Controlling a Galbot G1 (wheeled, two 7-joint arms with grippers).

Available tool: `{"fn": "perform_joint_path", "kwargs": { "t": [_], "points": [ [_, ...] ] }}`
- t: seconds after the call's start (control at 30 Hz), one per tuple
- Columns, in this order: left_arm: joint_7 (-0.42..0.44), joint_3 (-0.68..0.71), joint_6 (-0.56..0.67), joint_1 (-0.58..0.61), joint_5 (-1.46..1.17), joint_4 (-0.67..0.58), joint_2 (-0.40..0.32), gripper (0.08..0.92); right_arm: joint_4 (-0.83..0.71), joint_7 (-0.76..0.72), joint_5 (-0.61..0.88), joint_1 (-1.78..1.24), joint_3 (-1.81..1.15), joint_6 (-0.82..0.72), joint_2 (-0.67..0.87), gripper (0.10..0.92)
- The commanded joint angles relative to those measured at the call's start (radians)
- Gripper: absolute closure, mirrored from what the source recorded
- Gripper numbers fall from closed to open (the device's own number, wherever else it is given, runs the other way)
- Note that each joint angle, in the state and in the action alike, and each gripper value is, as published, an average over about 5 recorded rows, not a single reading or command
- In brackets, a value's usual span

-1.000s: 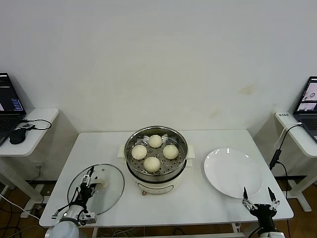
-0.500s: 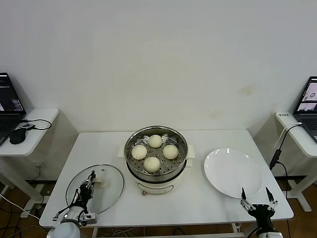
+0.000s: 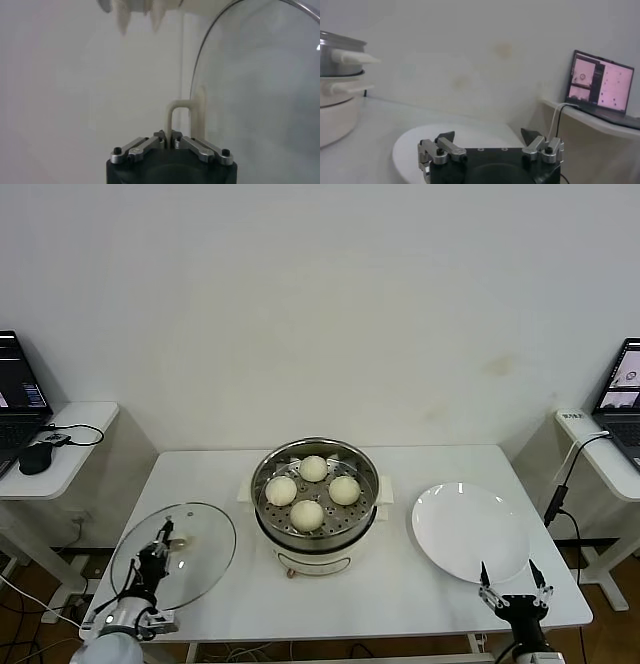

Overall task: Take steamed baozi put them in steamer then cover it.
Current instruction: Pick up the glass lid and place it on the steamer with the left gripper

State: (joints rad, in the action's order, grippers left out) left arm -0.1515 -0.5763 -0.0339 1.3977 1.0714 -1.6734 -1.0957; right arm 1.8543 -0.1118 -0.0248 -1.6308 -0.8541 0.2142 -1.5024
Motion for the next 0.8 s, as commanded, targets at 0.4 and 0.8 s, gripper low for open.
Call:
{"fn": "perform_joint_path", "kwargs": {
  "t": [0.4,0.8],
  "points": [
    [0.229,0.162,-0.328,-0.136,-0.181,-0.468,0.231,0.863,-0.024,0.007,-0.082,0.001,0.064,0.014,-0.02,0.203],
    [0.357,0.51,-0.439,-0.435,-0.013,-0.384,0.104,0.863,-0.076,0.094,-0.284,0.038,0.13,0.047,-0.075,0.202]
  ]
}}
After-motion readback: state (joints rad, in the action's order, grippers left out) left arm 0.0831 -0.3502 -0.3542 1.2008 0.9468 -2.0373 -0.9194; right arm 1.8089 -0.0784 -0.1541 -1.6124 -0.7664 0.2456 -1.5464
